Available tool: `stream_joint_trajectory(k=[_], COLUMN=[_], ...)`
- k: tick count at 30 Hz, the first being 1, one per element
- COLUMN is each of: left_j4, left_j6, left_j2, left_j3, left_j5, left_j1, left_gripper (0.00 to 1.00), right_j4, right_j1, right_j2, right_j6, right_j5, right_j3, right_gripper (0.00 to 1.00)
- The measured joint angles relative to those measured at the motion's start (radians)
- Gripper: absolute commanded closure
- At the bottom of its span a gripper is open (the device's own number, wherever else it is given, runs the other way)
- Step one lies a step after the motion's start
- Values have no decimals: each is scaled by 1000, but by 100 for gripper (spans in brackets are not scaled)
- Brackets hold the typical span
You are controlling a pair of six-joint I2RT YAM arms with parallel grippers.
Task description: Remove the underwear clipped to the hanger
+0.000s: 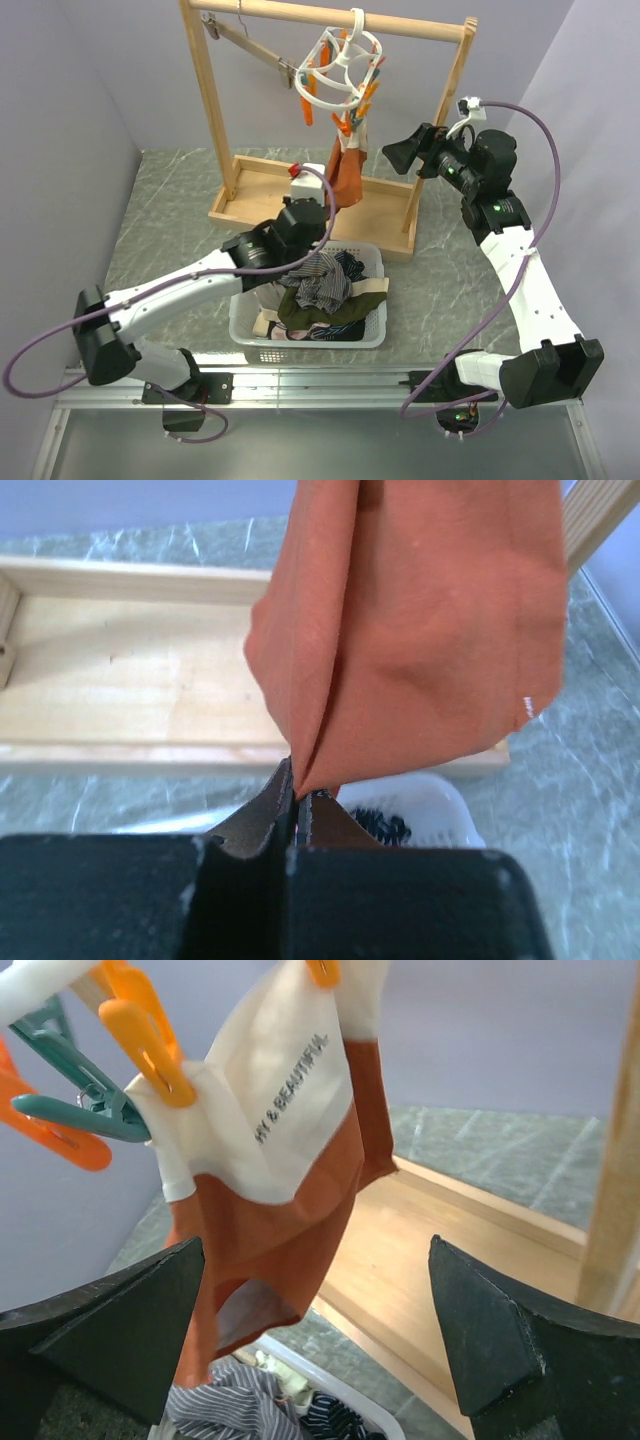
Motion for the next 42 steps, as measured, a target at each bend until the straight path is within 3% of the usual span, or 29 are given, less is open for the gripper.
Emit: stream_joint_trajectory(k=[8,13,19,30,42], left_j4=[-154,-220,-247,-255,-256], left_j6=[-117,-159,-164,-160,-155], left_j2=[-148,-184,-190,-132,-120], left_j3=[-77,-82,-76,2,39], left_j5=[6,10,15,37,37], left_j1=[-19,-40,-54,-94,-115], left_gripper=[99,99,99,99,99], right_j4=[106,234,288,314,319], right_j1=[0,6,34,105,200], right_j2=[10,69,153,273,309], right_j6=[54,127,156,162,155], right_j5=[-185,-332,-392,-391,-223], right_j3=[13,64,135,266,307], right_gripper=[0,0,0,5,13])
